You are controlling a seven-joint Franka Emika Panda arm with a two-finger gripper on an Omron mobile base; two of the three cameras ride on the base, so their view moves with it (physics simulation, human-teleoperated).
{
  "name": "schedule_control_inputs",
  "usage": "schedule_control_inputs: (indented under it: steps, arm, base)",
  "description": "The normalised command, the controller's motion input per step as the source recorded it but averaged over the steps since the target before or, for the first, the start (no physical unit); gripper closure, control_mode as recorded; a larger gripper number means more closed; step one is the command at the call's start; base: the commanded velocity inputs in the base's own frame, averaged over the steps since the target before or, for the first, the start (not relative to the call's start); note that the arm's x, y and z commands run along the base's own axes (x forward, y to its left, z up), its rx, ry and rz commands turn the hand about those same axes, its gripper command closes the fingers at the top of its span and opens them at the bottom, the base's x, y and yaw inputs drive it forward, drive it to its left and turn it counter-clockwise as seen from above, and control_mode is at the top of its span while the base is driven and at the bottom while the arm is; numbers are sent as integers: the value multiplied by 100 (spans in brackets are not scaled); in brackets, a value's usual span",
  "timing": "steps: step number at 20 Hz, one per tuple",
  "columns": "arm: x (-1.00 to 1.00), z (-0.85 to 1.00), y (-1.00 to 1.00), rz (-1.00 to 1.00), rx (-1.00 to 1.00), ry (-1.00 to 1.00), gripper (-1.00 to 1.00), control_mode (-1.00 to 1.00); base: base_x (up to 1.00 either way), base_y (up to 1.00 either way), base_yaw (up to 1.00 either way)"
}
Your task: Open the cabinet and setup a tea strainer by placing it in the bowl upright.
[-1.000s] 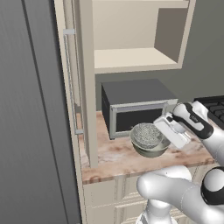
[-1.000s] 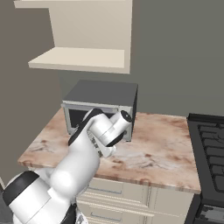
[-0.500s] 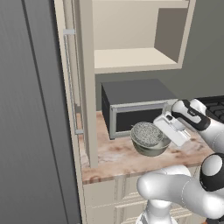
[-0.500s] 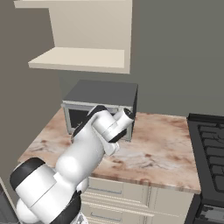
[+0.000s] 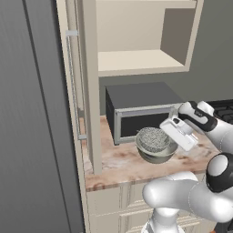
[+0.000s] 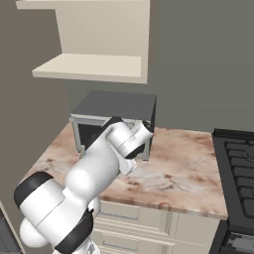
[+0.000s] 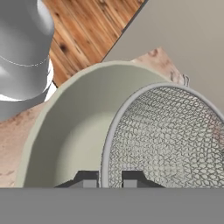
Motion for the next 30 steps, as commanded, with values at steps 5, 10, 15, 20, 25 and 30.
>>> schedule_control_inputs:
  steps: [5,10,15,20,25,30]
  arm:
    - [0,0,0,0,0,0,-100,-100]
    - [0,0,0,0,0,0,-100,-100]
    - [0,0,0,0,0,0,-100,-100]
    - [0,0,0,0,0,0,-100,-100]
    - [-3,3,0,0,0,0,-100,-100]
    - [-19,20,0,0,-1,0,-100,-100]
  base:
    - [0,0,0]
    - [0,0,0]
    - [0,0,0]
    - [0,0,0]
    - [0,0,0]
    - [0,0,0]
